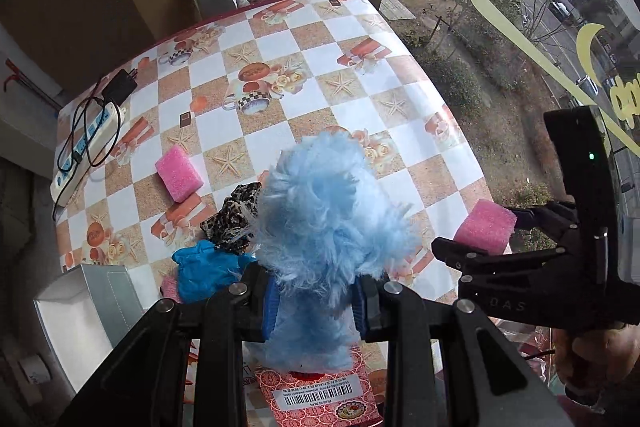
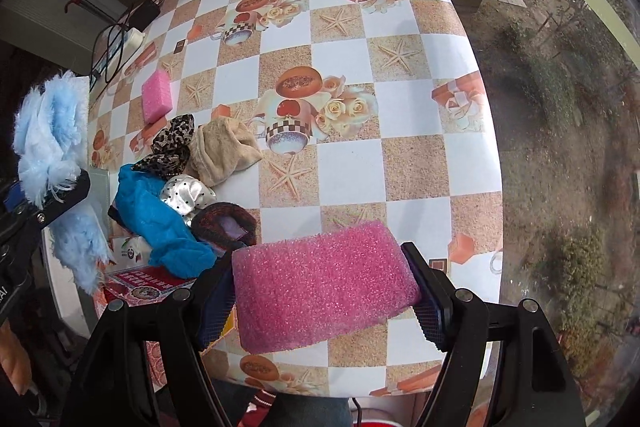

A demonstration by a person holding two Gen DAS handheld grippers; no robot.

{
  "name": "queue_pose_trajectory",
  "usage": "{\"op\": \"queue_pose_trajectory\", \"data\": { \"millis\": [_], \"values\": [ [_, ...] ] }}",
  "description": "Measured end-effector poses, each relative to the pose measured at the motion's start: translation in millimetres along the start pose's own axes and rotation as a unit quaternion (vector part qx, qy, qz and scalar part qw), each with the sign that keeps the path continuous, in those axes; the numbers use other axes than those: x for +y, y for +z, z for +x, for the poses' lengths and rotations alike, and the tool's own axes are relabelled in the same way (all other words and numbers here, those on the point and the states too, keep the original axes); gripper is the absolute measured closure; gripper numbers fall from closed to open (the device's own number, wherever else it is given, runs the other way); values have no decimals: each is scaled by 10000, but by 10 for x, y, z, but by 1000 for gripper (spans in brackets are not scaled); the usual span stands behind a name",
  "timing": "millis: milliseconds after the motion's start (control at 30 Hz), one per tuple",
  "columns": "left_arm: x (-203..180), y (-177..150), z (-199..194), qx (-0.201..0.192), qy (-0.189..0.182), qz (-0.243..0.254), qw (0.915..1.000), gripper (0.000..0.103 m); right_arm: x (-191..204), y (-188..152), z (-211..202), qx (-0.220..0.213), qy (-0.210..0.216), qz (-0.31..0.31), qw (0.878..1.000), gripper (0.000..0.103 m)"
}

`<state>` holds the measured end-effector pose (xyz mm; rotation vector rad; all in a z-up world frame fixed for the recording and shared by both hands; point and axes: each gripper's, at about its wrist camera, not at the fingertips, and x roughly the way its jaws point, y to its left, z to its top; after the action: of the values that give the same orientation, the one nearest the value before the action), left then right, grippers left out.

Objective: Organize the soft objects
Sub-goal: 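Lift the blue plush and pink sponge and carry both toward the white box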

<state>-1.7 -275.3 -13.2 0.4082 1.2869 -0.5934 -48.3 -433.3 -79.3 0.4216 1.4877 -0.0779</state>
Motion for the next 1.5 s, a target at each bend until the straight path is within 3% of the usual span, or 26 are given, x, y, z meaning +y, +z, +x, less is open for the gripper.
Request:
{"op": "queue_pose_trajectory", "data": {
  "millis": [300,567,733,1033,1200,1500],
  "values": [
    [-628,-208,-91,-4,-447,918,9948,70,-238,-171,90,135,-113,49,9998,26],
    [-888,-547,-188,77,-986,1688,9807,70,-289,-375,98,204,-352,104,9991,26],
    [-824,-876,-234,88,-1212,1972,9728,70,-156,-638,168,318,-505,117,9982,26],
    [-454,-1383,-514,-170,-1411,2109,9671,70,273,-1252,288,627,-539,302,9961,26],
    [-152,-1638,-596,-208,-1292,2003,9709,70,628,-1469,351,776,-468,28,9959,26],
    [616,-2062,-604,-91,-799,1125,9904,70,1233,-1637,467,1010,-306,-720,9918,26]
  ]
}}
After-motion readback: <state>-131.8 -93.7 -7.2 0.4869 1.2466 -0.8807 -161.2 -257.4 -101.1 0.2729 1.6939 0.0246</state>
